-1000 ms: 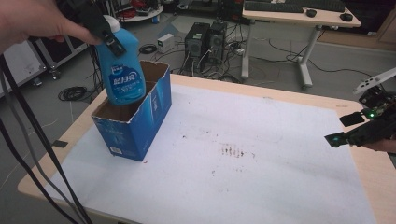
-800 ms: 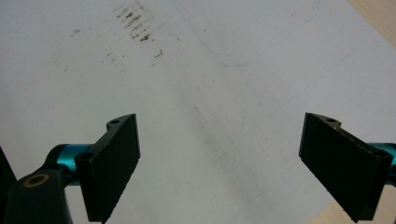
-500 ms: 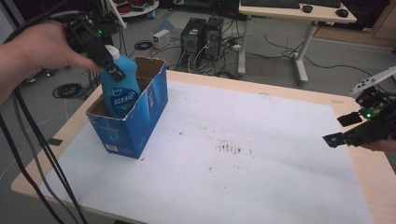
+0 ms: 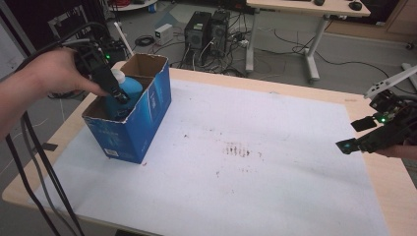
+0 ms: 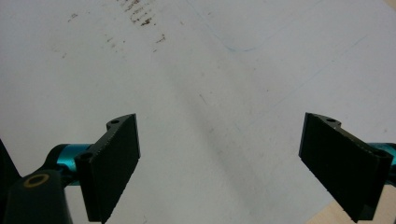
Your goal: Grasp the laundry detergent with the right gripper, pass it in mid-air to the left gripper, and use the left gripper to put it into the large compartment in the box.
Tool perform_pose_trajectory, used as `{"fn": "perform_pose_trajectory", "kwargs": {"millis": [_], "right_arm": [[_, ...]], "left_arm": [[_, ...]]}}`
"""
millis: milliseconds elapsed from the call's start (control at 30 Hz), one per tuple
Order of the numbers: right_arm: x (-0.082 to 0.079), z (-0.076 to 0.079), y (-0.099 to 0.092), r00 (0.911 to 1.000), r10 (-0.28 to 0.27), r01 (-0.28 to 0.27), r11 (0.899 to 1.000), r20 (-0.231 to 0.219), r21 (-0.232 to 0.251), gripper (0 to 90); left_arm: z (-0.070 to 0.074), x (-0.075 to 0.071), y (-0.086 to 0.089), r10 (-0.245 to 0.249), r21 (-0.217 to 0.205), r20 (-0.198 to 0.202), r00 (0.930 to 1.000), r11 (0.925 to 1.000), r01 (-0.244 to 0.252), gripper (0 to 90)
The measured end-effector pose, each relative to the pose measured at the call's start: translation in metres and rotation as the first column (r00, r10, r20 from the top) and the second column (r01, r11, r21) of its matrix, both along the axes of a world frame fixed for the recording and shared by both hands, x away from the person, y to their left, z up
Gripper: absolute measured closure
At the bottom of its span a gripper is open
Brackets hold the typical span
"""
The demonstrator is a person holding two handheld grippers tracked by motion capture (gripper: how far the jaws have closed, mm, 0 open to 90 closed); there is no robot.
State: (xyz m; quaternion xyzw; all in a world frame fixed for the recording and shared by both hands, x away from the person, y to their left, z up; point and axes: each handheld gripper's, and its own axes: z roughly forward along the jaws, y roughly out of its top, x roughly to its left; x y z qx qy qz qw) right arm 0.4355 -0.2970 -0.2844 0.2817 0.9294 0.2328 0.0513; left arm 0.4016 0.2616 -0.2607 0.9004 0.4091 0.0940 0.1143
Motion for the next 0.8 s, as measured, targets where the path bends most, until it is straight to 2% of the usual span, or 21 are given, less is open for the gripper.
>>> {"fn": "perform_pose_trajectory", "kwargs": {"millis": [333, 600, 800], "right_arm": [[-0.001, -0.005, 0.002, 0.9999, 0.006, -0.006, 1.0, -0.011, -0.007, 12.0], [-0.001, -0.007, 0.002, 0.9998, 0.011, -0.011, 1.0, -0.016, -0.01, 12.0], [-0.002, -0.008, 0.001, 0.9998, 0.012, -0.012, 1.0, -0.013, -0.006, 12.0]], "left_arm": [[-0.02, 0.0, 0.002, 0.013, -0.007, -0.005, 0.9999, 0.9999, -0.013, 38.0], [-0.021, 0.001, 0.001, 0.012, -0.001, -0.014, 0.9998, 0.9999, -0.012, 37.8], [-0.02, 0.003, -0.001, -0.002, 0.033, -0.036, 0.9993, 0.9995, 0.004, 37.5]]}}
